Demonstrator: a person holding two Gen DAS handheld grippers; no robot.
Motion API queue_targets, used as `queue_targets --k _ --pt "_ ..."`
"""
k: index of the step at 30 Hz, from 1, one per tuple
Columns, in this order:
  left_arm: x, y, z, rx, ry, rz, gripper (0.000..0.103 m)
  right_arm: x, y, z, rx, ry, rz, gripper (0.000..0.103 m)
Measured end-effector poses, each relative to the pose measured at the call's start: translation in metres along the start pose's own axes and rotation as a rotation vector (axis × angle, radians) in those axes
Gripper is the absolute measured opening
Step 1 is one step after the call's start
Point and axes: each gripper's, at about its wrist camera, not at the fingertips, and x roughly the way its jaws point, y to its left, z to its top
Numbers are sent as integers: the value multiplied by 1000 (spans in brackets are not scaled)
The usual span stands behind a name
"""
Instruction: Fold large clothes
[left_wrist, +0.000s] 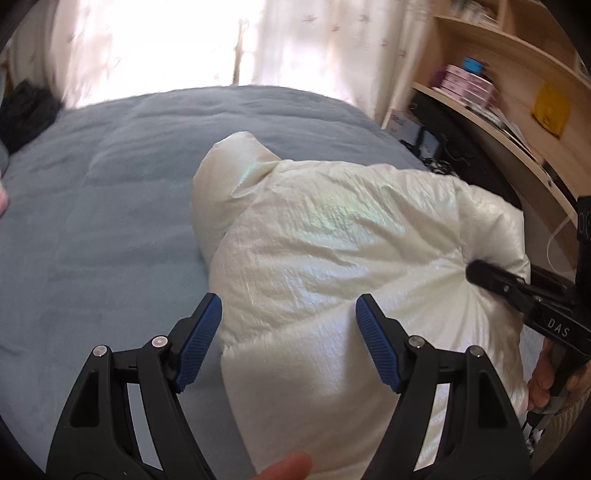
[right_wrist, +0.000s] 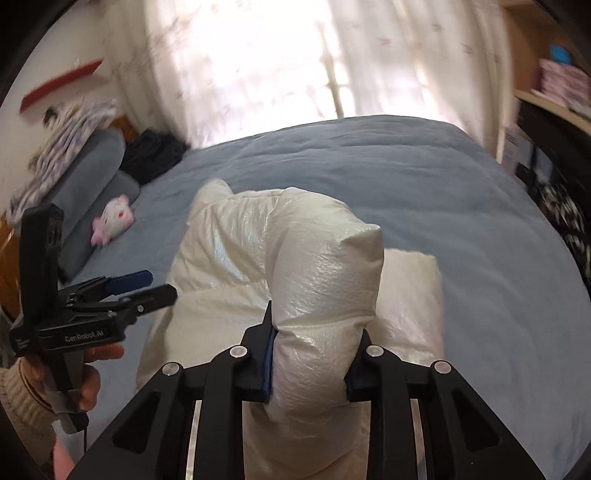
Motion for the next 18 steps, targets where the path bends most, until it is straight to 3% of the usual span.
queue_targets --k 5,9,14,16,18 --pt "-6 -51 -6 85 -1 -45 73 9 -48 -26 144 3 -38 26" --pt "7 -77 -14 144 -15 40 79 27 -69 -37 232 5 -11 27" --pt "29 -71 -26 121 1 80 86 50 -74 -54 261 -30 28 35" --pt "36 -57 -31 63 6 78 96 60 -74 -61 278 -53 49 37" --pt "47 -42 -34 5 19 57 100 65 -73 -66 278 -69 52 38"
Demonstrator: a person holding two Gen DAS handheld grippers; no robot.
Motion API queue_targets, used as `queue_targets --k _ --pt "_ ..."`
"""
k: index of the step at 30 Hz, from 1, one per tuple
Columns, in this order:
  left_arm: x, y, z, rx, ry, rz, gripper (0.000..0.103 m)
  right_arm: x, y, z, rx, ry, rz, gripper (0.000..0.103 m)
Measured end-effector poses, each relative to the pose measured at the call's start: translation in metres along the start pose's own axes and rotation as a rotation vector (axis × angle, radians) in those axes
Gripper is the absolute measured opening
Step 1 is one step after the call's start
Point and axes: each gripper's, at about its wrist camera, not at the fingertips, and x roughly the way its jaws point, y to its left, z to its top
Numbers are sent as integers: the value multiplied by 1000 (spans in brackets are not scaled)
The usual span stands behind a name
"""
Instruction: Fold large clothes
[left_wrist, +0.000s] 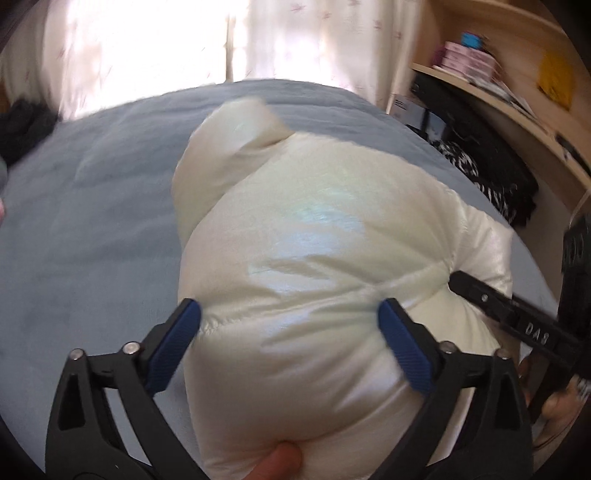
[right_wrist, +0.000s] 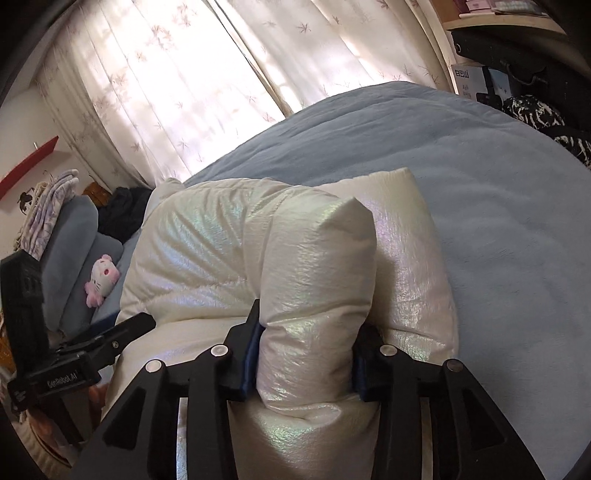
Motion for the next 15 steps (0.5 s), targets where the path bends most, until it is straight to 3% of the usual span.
queue_targets --k 15 --pt "30 22 -28 -44 -36 -23 103 33 -15 -25 3 -17 22 39"
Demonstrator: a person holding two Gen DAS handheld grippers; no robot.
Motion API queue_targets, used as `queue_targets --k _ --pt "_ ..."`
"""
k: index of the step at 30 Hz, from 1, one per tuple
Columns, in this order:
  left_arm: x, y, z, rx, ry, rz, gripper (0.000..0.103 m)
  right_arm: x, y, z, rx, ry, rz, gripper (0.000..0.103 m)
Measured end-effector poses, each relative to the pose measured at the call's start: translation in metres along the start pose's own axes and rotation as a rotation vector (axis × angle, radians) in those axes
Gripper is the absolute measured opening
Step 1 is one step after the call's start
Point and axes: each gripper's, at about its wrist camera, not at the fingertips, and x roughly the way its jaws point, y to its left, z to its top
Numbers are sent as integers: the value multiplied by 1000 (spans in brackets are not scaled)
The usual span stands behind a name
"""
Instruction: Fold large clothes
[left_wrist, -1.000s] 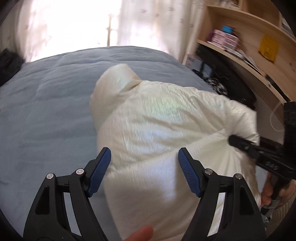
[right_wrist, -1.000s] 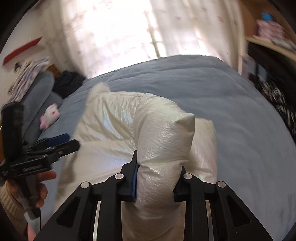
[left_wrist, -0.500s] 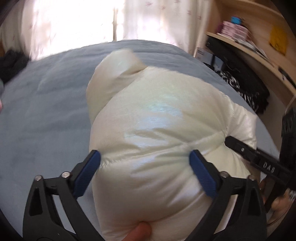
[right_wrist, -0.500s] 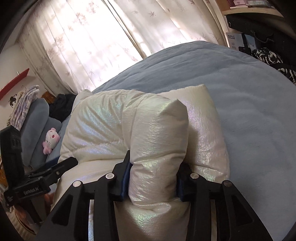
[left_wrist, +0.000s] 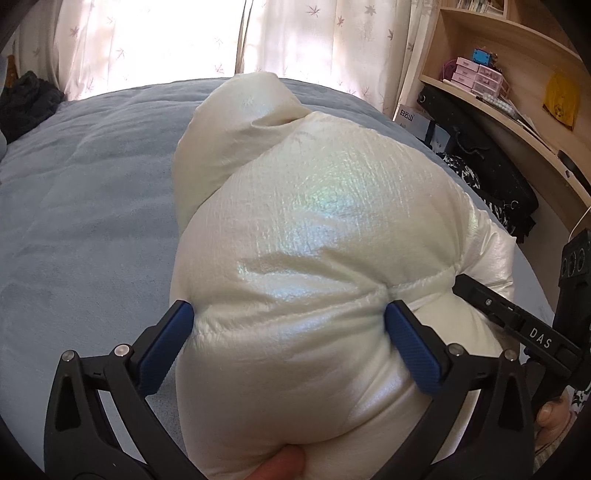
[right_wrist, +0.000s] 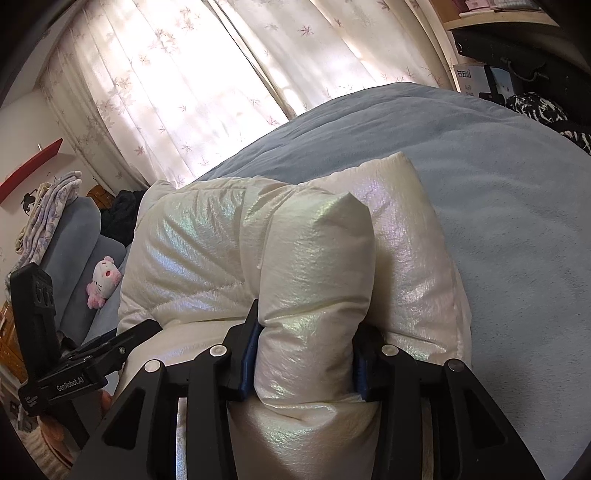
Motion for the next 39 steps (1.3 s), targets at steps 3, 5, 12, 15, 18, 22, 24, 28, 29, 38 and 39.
queue_targets --k 3,5,12,15,18,22,24,28,29,38,39 --pt "2 3 -2 -2 -2 -6 103 -2 -6 5 0 -1 8 39" --pt "3 5 -4 -5 -5 -10 103 -6 -7 7 6 -2 18 39" --pt "8 13 -11 -17 -15 -23 103 4 -11 11 21 13 34 41" --pt "9 11 -10 -10 -4 -7 103 7 -4 16 -2 40 -3 41" --pt "7 9 -9 -7 15 5 103 9 5 25 -35 93 -58 43" --pt "-6 6 -8 -2 46 32 103 4 15 36 -75 161 -141 60" --pt "-15 4 -7 10 52 55 103 -1 17 39 -90 168 -205 76" --pt "-35 2 -8 26 105 62 103 -16 10 41 -86 185 -243 88" --pt "-40 3 -9 25 126 42 103 -20 8 41 -74 194 -243 89" --pt "-93 15 -26 7 221 -51 102 -85 10 32 -88 165 -239 103" --pt "-100 18 -28 -12 229 -57 102 -95 10 33 -94 162 -226 103"
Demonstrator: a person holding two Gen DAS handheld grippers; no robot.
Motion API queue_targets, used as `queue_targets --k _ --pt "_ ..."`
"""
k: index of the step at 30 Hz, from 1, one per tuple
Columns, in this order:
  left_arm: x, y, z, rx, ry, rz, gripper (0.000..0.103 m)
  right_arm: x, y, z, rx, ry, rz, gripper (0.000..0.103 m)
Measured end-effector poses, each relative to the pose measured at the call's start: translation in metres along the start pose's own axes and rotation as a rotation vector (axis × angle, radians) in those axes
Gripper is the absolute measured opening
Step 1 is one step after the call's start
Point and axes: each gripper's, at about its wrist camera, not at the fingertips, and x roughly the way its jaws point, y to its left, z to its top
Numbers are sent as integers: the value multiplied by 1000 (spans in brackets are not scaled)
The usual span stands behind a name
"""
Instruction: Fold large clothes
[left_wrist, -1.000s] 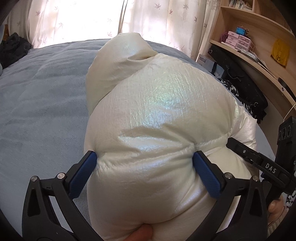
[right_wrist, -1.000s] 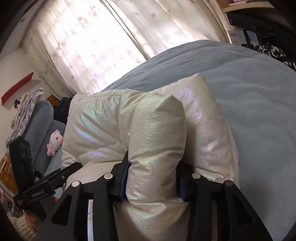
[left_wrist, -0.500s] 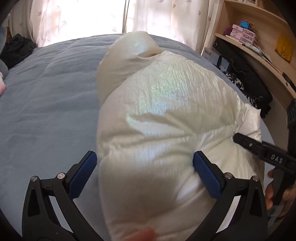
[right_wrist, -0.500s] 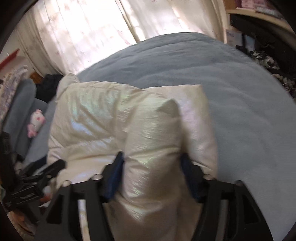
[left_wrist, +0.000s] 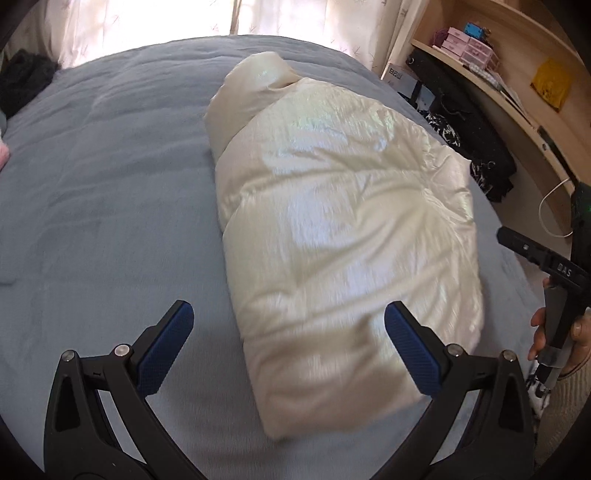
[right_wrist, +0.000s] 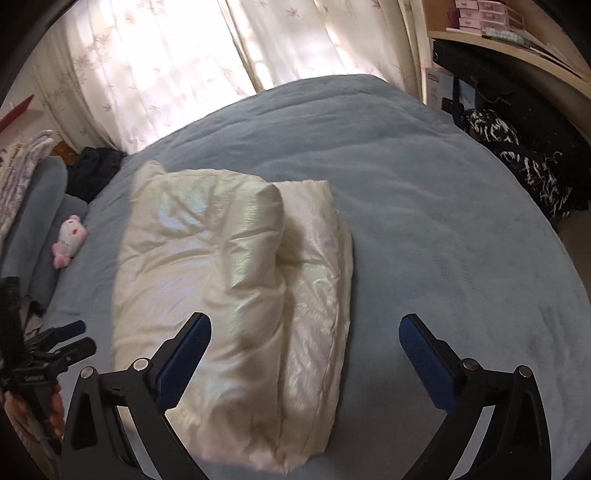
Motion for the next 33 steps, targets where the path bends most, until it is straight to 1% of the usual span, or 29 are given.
queue_targets --k 3,7,9,11,12,14,19,22,26,27,29,33 --pt "-12 6 -8 -35 8 -25 102 -22 6 -7 -34 -14 30 103" --pt "-19 14 -17 -77 14 -49 102 -41 15 -17 -31 -62 93 103" --pt "-16 15 -19 -94 19 -60 102 -42 22 -16 -43 -46 85 103" --pt "-10 16 -21 -105 24 -76 102 -40 31 -17 -77 -16 31 103" --pt "-7 17 -21 -114 28 -86 102 -36 37 -18 -95 1 27 103" --pt "1 15 -20 -125 40 -108 102 -24 43 -18 -107 29 50 103" --pt "26 7 -17 -139 61 -156 102 5 57 -19 -108 54 63 103" --pt "43 2 -15 -146 79 -181 102 26 55 -18 -96 71 36 103" --pt "59 0 -14 -147 75 -180 103 54 40 -17 -65 98 9 103" --pt "62 1 -14 -143 73 -183 103 59 33 -18 -50 105 23 103" --pt "67 0 -13 -135 72 -188 103 67 19 -19 -6 123 83 103" --pt "76 3 -11 -120 74 -200 103 93 -5 -23 93 198 220 103"
